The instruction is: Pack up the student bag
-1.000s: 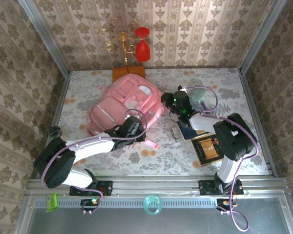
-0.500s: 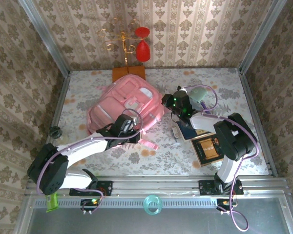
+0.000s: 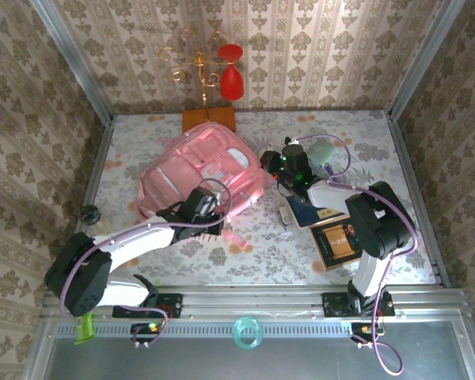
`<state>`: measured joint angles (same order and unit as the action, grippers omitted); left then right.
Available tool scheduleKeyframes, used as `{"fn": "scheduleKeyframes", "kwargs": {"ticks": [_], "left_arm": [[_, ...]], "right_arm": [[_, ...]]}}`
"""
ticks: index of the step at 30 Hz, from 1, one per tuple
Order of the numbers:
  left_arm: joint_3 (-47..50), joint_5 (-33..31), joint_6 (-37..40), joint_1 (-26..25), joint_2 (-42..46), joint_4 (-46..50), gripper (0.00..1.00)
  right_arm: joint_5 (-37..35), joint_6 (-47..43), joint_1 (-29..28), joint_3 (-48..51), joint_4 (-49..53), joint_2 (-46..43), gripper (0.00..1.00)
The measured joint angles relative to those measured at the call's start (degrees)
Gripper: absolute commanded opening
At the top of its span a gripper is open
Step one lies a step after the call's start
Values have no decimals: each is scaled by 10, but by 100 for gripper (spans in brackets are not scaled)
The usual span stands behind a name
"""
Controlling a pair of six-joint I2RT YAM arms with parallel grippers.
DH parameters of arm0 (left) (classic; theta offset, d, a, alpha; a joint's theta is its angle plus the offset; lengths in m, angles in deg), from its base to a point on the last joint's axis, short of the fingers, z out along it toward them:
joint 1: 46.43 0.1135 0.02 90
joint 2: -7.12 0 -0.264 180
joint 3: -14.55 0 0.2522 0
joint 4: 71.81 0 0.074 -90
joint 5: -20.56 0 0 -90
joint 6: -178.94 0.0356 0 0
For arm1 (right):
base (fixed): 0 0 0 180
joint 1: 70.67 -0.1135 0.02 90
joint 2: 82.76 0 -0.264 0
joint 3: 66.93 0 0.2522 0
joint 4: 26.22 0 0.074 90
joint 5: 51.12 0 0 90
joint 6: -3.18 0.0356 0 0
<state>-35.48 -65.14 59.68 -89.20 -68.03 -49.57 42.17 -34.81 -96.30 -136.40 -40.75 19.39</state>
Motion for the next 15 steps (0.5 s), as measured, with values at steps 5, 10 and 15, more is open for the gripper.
{"fn": "scheduleKeyframes", "kwargs": {"ticks": [5, 10, 15], "left_arm": [[22, 38, 14, 15, 0, -54, 0], [30, 62, 28, 20, 1, -88, 0], [30, 71, 41, 20, 1, -103, 0]], "right_arm": [[46, -70, -6, -19, 150, -40, 60], [90, -77, -44, 19, 215, -105, 68], [122, -26, -116, 35, 202, -66, 71]]}}
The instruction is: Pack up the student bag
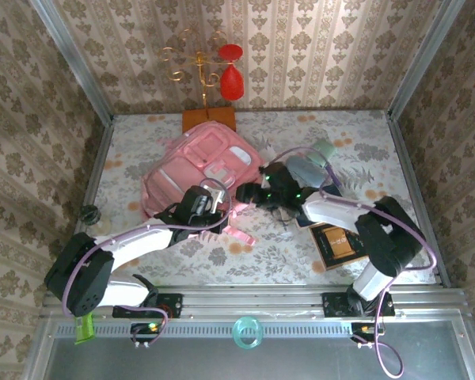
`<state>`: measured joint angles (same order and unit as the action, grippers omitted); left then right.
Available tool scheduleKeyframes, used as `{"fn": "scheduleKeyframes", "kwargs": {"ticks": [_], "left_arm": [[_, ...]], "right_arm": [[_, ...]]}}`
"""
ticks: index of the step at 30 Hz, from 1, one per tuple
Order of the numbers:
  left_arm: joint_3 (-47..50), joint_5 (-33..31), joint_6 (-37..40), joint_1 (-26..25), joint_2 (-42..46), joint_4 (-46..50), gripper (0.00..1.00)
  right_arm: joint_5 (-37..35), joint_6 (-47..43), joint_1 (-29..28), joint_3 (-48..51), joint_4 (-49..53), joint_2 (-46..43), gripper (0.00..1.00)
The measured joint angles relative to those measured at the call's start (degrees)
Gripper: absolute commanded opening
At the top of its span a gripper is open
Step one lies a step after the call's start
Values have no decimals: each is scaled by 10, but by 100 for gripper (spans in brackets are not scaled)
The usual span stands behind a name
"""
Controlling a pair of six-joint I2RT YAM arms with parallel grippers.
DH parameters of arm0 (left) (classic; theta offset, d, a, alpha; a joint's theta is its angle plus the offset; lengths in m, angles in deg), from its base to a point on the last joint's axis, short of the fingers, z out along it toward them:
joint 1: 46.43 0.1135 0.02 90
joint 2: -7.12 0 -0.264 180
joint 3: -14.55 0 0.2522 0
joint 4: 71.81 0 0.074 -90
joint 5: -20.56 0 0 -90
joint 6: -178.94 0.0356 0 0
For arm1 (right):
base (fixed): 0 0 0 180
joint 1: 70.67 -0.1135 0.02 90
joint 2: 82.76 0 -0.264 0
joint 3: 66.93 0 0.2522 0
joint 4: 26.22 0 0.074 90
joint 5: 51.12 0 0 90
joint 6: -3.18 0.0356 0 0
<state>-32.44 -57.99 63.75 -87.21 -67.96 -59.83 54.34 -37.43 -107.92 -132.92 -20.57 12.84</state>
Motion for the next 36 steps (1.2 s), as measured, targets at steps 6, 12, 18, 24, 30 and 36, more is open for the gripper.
{"fn": "scheduleKeyframes", "kwargs": {"ticks": [6, 12, 18, 24, 30, 36], "left_arm": [[1, 7, 6, 0, -2, -9, 0], [2, 10, 13, -1, -5, -3, 0], [0, 8, 17, -1, -2, 20, 0], [-17, -5, 19, -1, -2, 58, 0], [-44, -18, 19, -1, -2, 111, 0], [-58, -21, 19, 2, 11, 155, 0]], "right_arm": [[-6, 65, -15, 32, -36, 39, 70], [-51, 105, -15, 38, -97, 40, 59], [-94, 125, -15, 40, -117, 51, 23], [-132, 136, -19, 50, -132, 58, 0], [-177, 128, -24, 71, -136, 33, 0], [-209, 92, -27, 76, -135, 12, 0]]}}
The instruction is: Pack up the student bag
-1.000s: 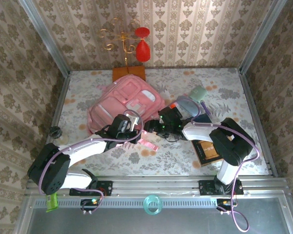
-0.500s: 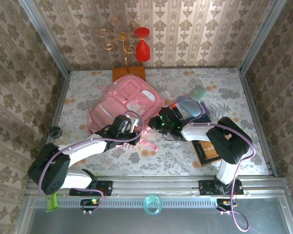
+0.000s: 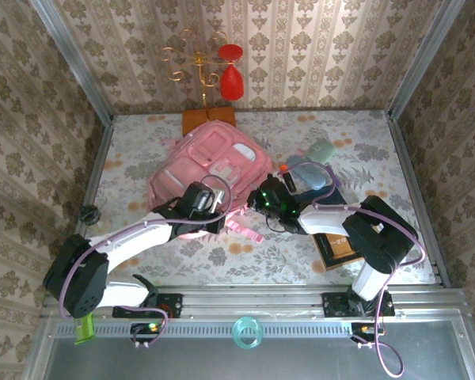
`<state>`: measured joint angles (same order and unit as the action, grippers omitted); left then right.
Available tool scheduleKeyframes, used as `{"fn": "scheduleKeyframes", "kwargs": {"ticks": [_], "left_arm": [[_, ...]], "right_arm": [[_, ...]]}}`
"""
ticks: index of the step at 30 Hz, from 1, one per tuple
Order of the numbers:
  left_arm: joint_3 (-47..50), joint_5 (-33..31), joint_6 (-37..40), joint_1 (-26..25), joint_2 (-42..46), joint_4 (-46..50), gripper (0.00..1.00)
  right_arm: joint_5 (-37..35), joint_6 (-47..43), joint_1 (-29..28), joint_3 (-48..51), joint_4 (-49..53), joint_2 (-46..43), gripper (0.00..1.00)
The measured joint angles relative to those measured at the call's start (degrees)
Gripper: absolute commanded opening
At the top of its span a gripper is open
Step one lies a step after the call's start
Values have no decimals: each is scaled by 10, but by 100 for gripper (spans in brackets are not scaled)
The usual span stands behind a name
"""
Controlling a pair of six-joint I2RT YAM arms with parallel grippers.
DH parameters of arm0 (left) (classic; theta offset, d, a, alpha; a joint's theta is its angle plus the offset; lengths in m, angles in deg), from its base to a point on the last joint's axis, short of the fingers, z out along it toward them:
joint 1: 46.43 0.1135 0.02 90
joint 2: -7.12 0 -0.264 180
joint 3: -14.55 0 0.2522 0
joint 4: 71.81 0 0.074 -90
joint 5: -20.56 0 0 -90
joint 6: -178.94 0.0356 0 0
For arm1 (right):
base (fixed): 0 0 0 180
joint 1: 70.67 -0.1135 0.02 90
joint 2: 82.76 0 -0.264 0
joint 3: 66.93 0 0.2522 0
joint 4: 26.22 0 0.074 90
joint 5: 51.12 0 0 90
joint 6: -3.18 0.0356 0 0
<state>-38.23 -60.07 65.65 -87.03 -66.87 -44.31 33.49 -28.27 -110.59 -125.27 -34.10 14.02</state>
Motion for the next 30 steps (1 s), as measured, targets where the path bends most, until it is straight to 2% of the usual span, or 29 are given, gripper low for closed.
{"fn": "scheduleKeyframes", "kwargs": {"ticks": [12, 24, 30], "left_arm": [[19, 40, 0, 63, 95, 79, 0], [10, 62, 14, 89, 157, 178, 0], [-3, 48, 15, 99, 185, 238, 0]], "right_arm": [[-31, -77, 20, -24, 36, -1, 0], [-102, -130, 17, -44, 69, -1, 0], [-129, -137, 22, -49, 78, 0, 0]]}}
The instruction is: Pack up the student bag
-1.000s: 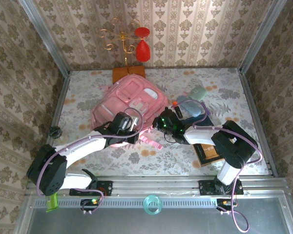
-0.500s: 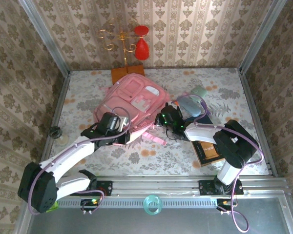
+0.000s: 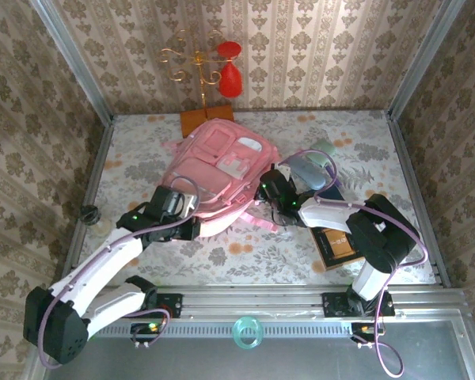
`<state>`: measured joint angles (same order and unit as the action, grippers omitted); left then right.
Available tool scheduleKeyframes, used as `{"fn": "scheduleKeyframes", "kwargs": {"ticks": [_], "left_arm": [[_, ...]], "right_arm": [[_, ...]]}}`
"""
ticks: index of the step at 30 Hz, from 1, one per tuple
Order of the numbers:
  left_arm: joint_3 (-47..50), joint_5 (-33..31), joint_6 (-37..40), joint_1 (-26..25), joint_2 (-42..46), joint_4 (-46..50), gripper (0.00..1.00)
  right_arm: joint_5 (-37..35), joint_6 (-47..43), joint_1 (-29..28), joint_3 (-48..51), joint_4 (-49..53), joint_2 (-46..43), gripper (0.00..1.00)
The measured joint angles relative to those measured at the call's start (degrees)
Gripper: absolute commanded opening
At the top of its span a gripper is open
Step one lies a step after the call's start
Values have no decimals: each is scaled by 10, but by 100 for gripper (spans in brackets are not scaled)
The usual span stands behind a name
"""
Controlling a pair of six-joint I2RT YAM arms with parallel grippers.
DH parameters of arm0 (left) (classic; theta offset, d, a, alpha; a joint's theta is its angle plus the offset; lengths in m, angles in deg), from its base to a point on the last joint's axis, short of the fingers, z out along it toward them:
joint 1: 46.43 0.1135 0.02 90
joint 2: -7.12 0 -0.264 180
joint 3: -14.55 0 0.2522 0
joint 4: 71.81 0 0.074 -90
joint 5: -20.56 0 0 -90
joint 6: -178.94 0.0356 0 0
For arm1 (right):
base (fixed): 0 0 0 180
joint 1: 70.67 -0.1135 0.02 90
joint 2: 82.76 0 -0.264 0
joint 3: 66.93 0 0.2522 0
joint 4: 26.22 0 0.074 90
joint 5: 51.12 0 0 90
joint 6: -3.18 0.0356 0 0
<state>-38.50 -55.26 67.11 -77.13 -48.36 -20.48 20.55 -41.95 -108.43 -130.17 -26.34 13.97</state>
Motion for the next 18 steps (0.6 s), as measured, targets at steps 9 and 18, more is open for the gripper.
{"fn": "scheduleKeyframes", "kwargs": {"ticks": [9, 18], "left_arm": [[-24, -10, 2, 32, 10, 38, 0], [-24, 60, 9, 27, 26, 10, 0]], "right_arm": [[21, -27, 38, -61, 45, 28, 0], [93, -66, 102, -115, 99, 50, 5]]}}
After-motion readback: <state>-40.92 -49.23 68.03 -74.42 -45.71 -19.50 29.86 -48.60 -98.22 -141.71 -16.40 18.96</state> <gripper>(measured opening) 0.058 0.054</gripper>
